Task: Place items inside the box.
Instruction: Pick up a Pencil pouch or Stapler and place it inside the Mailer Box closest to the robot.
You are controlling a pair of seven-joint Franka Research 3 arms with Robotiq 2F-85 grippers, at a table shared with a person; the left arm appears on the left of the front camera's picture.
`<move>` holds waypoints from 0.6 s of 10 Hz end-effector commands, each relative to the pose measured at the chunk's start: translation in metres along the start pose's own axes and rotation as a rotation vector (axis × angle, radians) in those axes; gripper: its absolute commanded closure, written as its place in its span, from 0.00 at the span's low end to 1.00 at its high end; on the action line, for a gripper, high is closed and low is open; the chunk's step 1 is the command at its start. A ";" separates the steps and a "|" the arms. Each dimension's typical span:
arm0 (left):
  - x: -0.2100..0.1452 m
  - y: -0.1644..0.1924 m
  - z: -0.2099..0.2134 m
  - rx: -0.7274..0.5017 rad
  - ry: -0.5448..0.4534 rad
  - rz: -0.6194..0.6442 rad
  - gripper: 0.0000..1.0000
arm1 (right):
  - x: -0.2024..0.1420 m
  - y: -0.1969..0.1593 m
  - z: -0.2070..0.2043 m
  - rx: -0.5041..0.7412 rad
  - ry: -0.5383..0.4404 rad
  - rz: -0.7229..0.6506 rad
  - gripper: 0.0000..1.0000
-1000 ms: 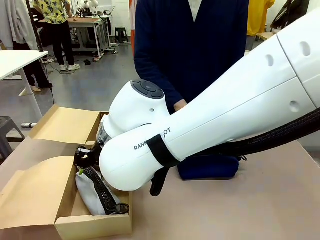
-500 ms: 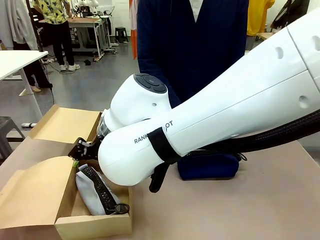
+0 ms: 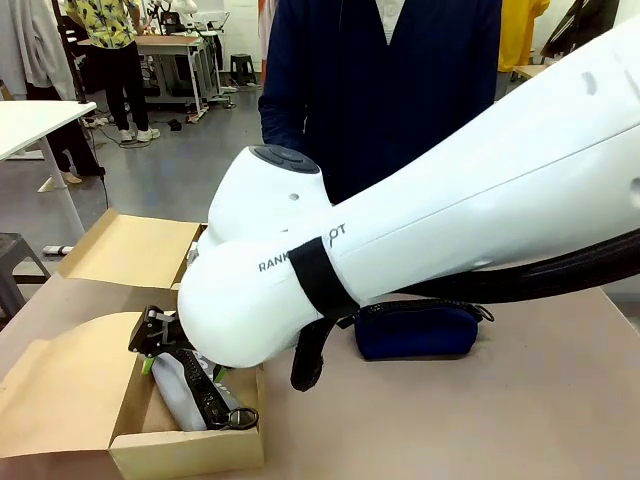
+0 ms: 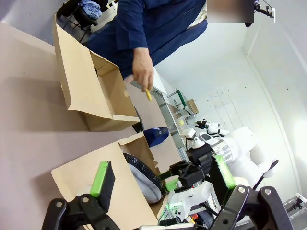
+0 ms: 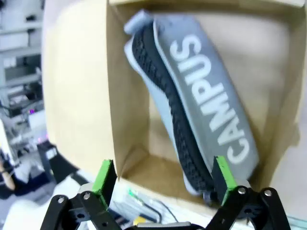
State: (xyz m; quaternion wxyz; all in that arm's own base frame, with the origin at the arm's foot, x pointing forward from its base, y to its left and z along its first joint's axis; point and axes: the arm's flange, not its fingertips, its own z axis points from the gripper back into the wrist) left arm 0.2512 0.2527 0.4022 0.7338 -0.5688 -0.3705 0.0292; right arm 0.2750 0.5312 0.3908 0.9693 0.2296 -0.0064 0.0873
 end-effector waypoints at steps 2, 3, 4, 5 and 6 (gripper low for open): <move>0.000 -0.001 -0.001 -0.019 -0.016 -0.021 0.00 | -0.002 -0.012 0.022 -0.007 0.021 0.024 0.00; 0.000 -0.001 -0.001 -0.019 -0.016 -0.021 0.00 | -0.002 -0.013 0.022 -0.010 0.021 0.028 0.00; 0.000 -0.001 -0.001 -0.019 -0.016 -0.021 0.00 | -0.001 -0.013 0.024 -0.009 0.013 0.034 0.00; 0.000 -0.001 -0.001 -0.019 -0.016 -0.021 0.00 | -0.001 -0.016 0.035 0.002 0.003 0.046 0.00; 0.000 -0.001 -0.001 -0.019 -0.016 -0.021 0.00 | -0.002 -0.023 0.053 0.018 0.022 0.062 0.00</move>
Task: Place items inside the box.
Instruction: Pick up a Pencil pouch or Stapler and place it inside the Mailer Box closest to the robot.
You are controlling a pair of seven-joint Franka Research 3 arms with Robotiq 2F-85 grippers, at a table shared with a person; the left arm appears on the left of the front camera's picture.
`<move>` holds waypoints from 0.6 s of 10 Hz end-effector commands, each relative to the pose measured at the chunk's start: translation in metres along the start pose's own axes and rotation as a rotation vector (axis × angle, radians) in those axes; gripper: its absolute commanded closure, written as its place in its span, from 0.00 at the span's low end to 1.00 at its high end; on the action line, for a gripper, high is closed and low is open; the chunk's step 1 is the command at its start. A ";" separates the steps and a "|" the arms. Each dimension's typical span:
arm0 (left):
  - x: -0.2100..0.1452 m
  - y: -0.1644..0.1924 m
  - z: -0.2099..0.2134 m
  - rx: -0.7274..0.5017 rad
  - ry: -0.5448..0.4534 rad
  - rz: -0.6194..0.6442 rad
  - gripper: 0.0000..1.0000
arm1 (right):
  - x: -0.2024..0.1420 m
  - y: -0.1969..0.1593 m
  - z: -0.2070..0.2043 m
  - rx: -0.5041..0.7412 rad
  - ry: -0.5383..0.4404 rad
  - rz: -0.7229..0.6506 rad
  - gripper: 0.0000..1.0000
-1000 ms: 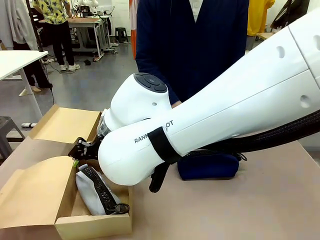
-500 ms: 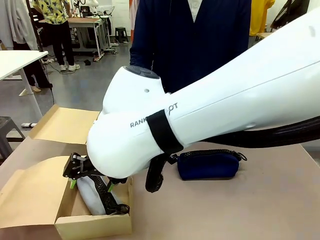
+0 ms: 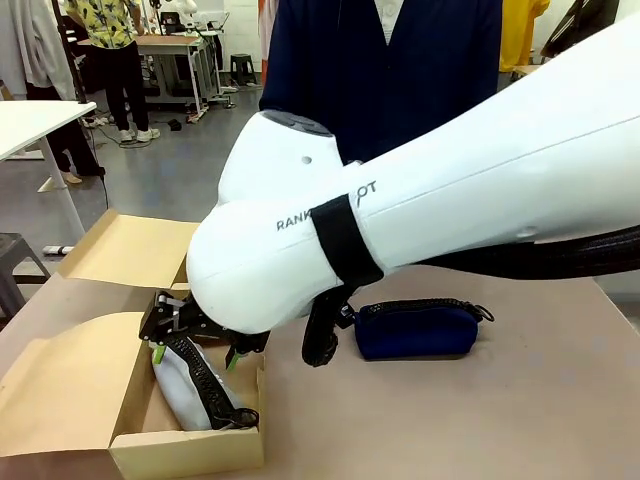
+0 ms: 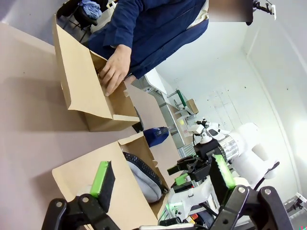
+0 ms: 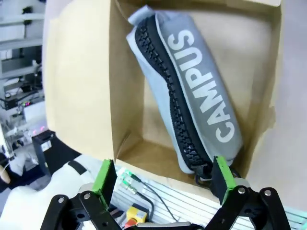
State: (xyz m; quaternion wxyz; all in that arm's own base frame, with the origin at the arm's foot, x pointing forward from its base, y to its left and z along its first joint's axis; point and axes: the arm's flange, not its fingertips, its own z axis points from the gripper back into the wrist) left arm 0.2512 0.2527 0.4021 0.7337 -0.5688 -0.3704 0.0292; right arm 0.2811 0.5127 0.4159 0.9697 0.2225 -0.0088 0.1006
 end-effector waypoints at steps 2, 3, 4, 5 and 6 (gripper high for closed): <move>0.000 -0.001 -0.001 -0.019 -0.017 -0.021 0.00 | -0.019 -0.061 0.091 0.049 0.113 0.063 0.00; 0.000 -0.001 -0.001 -0.019 -0.017 -0.021 0.00 | -0.025 -0.108 0.143 0.103 0.098 0.008 0.00; 0.000 -0.001 -0.001 -0.019 -0.017 -0.021 0.00 | -0.030 -0.147 0.176 0.197 0.095 -0.053 0.00; 0.000 -0.001 -0.001 -0.019 -0.017 -0.021 0.00 | -0.034 -0.193 0.205 0.288 0.078 -0.163 0.00; 0.000 -0.001 -0.001 -0.019 -0.017 -0.021 0.00 | -0.037 -0.238 0.224 0.382 0.046 -0.234 0.00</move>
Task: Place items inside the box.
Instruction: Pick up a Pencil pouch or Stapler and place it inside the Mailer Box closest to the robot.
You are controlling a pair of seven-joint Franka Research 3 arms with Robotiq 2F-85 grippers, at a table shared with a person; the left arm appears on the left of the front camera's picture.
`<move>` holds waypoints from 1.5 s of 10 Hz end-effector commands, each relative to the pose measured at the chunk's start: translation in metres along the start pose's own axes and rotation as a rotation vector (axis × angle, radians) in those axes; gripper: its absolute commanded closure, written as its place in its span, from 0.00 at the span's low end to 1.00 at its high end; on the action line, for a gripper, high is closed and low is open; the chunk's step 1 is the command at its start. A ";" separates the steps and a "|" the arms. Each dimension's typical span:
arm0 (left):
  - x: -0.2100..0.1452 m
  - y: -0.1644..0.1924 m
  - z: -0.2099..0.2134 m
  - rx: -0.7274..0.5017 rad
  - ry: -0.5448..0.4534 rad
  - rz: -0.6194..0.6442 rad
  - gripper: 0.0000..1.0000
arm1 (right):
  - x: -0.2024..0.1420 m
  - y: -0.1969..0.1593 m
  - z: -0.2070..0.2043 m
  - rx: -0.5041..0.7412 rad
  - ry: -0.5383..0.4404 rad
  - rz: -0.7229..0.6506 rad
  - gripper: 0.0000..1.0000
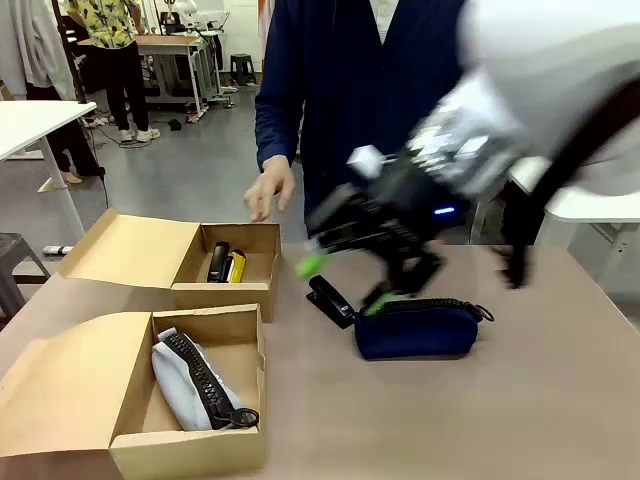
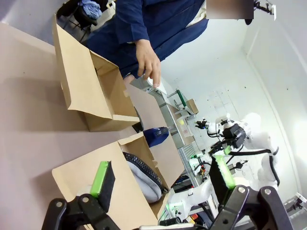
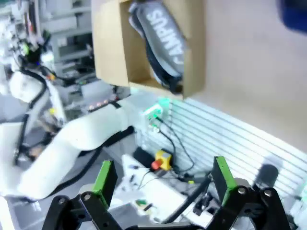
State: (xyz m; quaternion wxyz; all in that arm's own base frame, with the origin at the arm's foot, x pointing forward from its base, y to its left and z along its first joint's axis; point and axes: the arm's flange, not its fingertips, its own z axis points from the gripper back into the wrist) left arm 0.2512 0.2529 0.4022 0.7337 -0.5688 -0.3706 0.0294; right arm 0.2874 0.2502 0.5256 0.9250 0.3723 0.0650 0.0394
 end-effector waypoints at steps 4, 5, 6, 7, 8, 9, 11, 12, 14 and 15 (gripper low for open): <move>0.000 -0.001 -0.002 -0.019 -0.016 -0.021 0.00 | -0.006 -0.208 0.115 0.494 -0.116 -0.256 0.00; 0.000 -0.001 -0.002 -0.019 -0.016 -0.021 0.00 | -0.021 -0.241 0.124 0.589 -0.129 -0.266 0.00; 0.000 -0.001 -0.002 -0.019 -0.016 -0.021 0.00 | -0.047 -0.274 0.129 0.674 -0.184 -0.284 0.00; 0.000 -0.001 -0.002 -0.019 -0.016 -0.021 0.00 | -0.072 -0.302 0.128 0.732 -0.243 -0.313 0.00; 0.000 -0.001 -0.002 -0.019 -0.016 -0.021 0.00 | -0.096 -0.329 0.121 0.779 -0.291 -0.323 0.00; 0.000 -0.001 -0.002 -0.019 -0.016 -0.021 0.00 | -0.115 -0.351 0.106 0.812 -0.302 -0.327 0.00; 0.000 -0.001 -0.002 -0.019 -0.016 -0.021 0.00 | -0.120 -0.370 0.051 0.705 -0.148 -0.325 0.00; 0.000 -0.001 -0.002 -0.019 -0.016 -0.021 0.00 | -0.099 -0.364 0.033 0.696 -0.179 -0.368 0.00; 0.000 -0.001 -0.002 -0.019 -0.016 -0.021 0.00 | -0.078 -0.404 0.175 0.772 -0.222 -0.362 0.00; 0.000 -0.001 -0.002 -0.019 -0.016 -0.021 0.00 | -0.078 -0.404 0.175 0.772 -0.222 -0.362 0.00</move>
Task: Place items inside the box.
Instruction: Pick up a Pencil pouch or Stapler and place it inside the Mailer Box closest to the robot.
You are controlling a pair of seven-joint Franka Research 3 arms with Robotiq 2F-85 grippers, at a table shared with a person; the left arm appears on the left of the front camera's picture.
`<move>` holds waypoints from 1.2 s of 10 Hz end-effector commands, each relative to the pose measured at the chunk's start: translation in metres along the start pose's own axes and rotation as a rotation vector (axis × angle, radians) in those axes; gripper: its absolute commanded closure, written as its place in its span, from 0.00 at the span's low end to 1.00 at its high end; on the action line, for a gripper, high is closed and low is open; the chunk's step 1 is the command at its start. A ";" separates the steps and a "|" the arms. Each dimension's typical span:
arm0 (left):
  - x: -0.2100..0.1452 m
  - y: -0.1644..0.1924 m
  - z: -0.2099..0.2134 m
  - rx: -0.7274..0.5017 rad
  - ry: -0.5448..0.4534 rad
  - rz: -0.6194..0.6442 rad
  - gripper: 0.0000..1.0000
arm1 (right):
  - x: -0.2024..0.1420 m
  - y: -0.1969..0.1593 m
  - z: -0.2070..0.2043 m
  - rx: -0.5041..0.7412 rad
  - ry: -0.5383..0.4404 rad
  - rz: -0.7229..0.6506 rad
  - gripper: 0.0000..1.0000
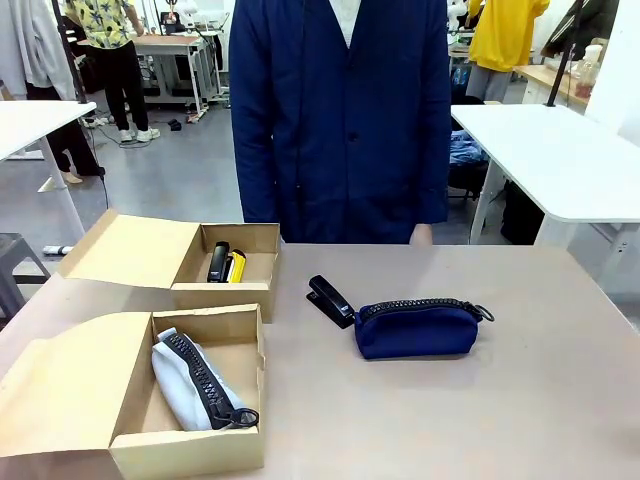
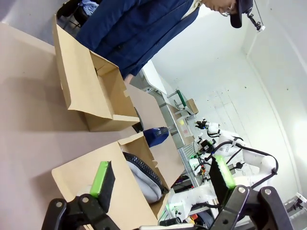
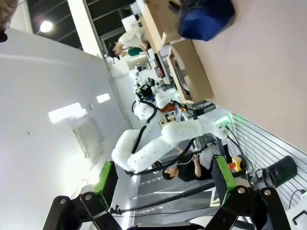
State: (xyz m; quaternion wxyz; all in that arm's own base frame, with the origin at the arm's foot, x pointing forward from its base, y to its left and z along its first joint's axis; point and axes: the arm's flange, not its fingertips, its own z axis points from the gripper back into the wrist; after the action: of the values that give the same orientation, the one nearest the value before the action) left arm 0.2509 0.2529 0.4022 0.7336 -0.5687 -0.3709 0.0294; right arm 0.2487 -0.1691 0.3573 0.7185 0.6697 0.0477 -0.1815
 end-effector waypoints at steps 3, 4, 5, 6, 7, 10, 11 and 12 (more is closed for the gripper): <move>0.000 -0.001 -0.002 -0.019 -0.015 -0.021 0.00 | -0.008 0.018 0.003 0.021 -0.022 -0.004 0.00; 0.000 -0.001 -0.002 -0.019 -0.015 -0.021 0.00 | -0.008 0.018 0.003 0.021 -0.022 -0.004 0.00; 0.000 -0.001 -0.002 -0.019 -0.015 -0.021 0.00 | -0.008 0.018 0.003 0.021 -0.022 -0.004 0.00; 0.000 -0.001 -0.002 -0.019 -0.015 -0.021 0.00 | -0.008 0.018 0.003 0.021 -0.022 -0.004 0.00; 0.000 -0.001 -0.002 -0.019 -0.015 -0.021 0.00 | -0.008 0.018 0.003 0.021 -0.022 -0.004 0.00; 0.000 -0.001 -0.002 -0.019 -0.015 -0.021 0.00 | -0.008 0.018 0.003 0.021 -0.022 -0.004 0.00; 0.000 -0.001 -0.002 -0.019 -0.015 -0.021 0.00 | -0.006 0.013 0.004 0.002 -0.016 0.016 0.00; 0.000 -0.001 -0.002 -0.019 -0.015 -0.021 0.00 | -0.006 0.016 0.002 -0.020 -0.014 0.034 0.00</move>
State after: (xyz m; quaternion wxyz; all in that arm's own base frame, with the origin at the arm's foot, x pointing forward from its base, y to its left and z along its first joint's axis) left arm 0.2509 0.2529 0.4023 0.7336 -0.5687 -0.3710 0.0294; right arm 0.2471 -0.1710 0.3713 0.7210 0.6682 0.0371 -0.1794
